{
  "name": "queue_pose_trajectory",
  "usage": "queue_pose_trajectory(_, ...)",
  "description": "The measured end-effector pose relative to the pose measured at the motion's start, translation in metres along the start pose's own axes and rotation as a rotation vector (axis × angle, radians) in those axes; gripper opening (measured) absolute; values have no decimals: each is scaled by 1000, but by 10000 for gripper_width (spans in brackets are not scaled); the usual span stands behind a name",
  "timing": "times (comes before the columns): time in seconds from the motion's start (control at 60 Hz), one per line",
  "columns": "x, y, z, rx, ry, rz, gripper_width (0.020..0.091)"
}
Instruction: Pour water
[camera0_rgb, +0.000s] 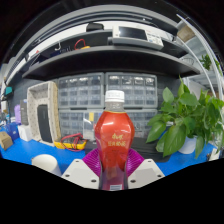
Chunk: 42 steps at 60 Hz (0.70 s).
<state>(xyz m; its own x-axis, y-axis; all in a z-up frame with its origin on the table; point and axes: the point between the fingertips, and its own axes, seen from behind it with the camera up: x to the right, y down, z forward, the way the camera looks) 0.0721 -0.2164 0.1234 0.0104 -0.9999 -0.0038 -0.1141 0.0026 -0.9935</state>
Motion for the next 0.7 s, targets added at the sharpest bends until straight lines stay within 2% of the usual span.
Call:
queue_pose_trajectory(0.083,7,26,7,-40,8,-31,284)
queue_pose_trajectory(0.117,4,23,6,2,4,-39,287)
queue_pose_trajectory(0.3,5,24,1,12,-2,-39,303)
queue_pose_trajectory(0.367,6,24,0,8,3,-35,384)
queue_pose_trajectory(0.383,6,24,0,8,5,-35,436)
queue_pose_trajectory(0.4,6,24,0,9,7,-35,412)
queue_pose_trajectory(0.483,7,27,-1,-16,11,-28,482)
queue_pose_trajectory(0.517,6,31,-2,-41,10,-23,546)
queue_pose_trajectory(0.533,6,33,-4,-52,12,-18,615)
queue_pose_trajectory(0.567,6,35,-6,-67,19,-8,666)
queue_pose_trajectory(0.6,6,35,-11,-70,24,-2,797)
queue_pose_trajectory(0.7,1,35,-35,-81,40,5,827)
